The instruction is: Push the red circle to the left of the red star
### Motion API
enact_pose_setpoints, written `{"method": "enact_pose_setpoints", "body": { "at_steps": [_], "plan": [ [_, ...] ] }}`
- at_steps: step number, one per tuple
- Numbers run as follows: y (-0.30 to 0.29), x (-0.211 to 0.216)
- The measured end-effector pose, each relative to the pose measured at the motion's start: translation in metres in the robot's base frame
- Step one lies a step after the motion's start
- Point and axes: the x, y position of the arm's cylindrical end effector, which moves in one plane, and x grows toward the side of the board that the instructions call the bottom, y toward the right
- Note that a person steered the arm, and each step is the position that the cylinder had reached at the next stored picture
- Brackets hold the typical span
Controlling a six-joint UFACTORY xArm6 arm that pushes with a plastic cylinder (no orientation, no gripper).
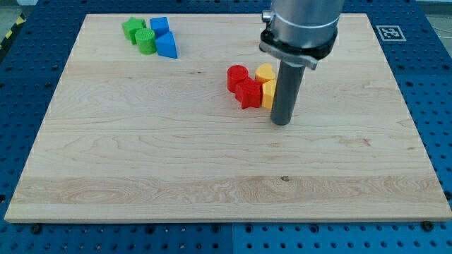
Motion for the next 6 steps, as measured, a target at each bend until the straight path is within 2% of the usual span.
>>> {"method": "enact_pose_setpoints", "body": {
  "at_steps": [2, 3, 5, 6],
  "plan": [
    [-0.073, 0.001],
    [-0.125, -0.026],
    [-0.134, -0.114],
    [-0.099, -0.118]
  ]
}}
